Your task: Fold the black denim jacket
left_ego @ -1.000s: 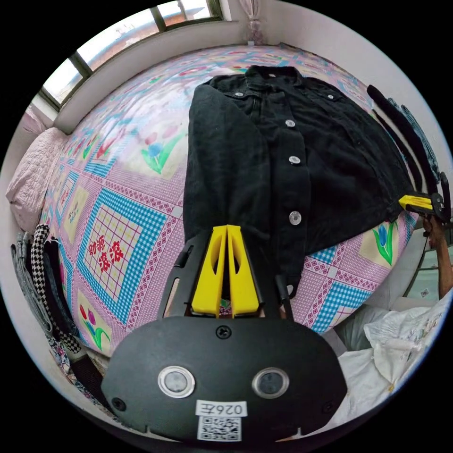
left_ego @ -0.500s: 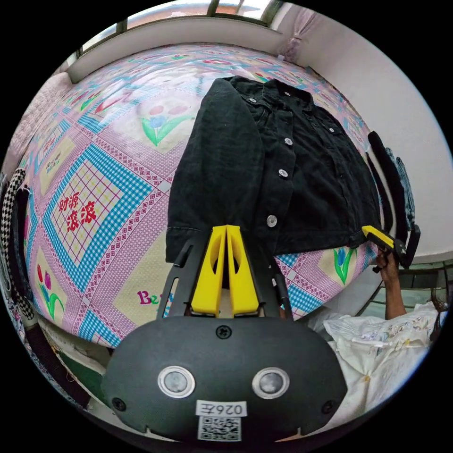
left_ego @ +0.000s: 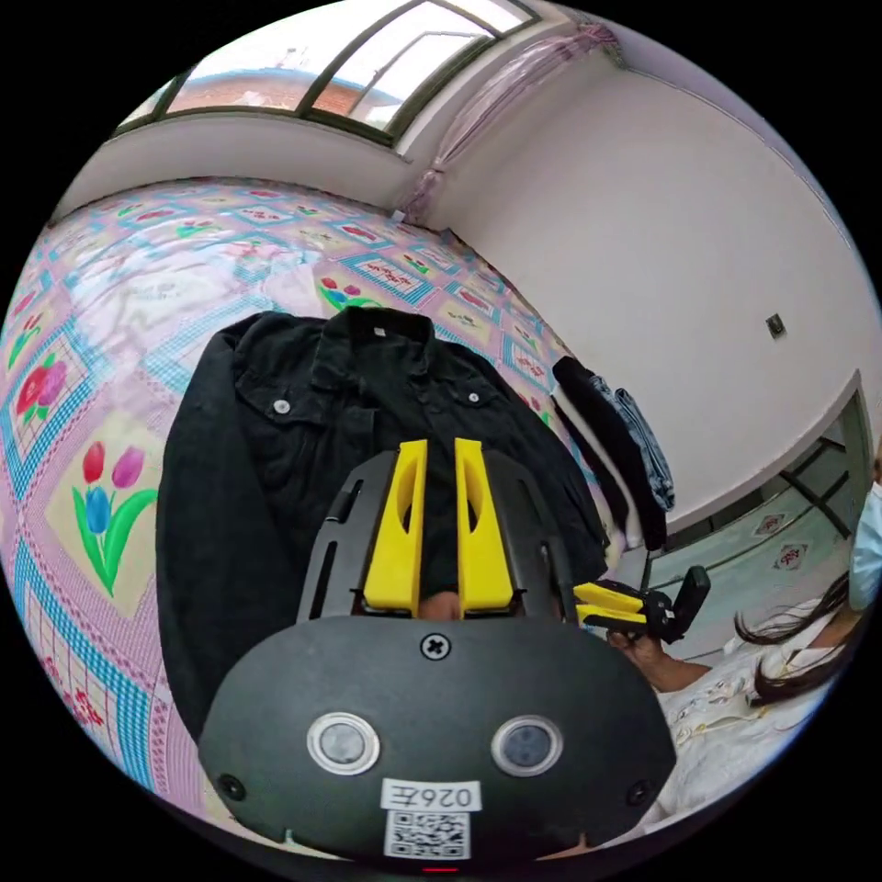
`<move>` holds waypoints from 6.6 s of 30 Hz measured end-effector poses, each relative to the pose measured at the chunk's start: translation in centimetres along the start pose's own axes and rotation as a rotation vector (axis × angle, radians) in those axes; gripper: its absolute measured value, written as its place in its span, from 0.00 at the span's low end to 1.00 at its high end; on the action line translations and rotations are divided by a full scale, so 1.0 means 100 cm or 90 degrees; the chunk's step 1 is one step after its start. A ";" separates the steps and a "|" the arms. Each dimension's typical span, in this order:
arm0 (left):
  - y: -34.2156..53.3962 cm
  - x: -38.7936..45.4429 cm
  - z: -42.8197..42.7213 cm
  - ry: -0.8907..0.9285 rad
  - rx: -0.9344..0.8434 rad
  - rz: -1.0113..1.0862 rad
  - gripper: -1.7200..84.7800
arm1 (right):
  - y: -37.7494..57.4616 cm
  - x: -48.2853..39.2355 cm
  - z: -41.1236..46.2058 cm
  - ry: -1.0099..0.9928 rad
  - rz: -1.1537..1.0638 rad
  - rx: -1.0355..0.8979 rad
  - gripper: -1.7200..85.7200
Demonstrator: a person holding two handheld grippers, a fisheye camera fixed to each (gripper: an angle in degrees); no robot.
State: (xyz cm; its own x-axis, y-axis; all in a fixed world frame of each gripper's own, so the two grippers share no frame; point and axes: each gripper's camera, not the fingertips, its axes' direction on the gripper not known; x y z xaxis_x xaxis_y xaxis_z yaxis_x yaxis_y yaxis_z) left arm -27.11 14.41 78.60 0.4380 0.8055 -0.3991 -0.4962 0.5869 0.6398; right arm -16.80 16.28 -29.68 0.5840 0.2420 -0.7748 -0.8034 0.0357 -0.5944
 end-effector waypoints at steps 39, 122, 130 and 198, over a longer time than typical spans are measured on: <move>-0.293 0.007 0.204 0.227 -0.294 0.177 0.01 | -0.024 -0.023 -0.052 0.076 0.270 0.085 0.01; 0.071 0.127 -0.257 0.384 0.515 0.477 0.01 | 0.059 -0.023 -0.219 0.071 -0.004 0.525 0.02; 0.130 0.124 -0.153 0.018 0.233 0.239 0.02 | -0.064 -0.004 -0.053 -0.035 -0.056 0.207 0.01; 0.141 0.055 -0.024 0.204 -0.173 -0.047 0.06 | -0.329 0.114 0.322 -0.039 -0.157 -0.331 0.01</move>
State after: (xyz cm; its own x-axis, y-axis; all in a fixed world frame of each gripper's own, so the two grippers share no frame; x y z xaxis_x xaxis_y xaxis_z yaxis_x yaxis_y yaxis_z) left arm -33.51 27.28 83.84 0.2458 0.7198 -0.6492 -0.6708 0.6098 0.4222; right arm 12.51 49.08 -12.02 0.7259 0.3436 -0.5958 -0.4727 -0.3799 -0.7951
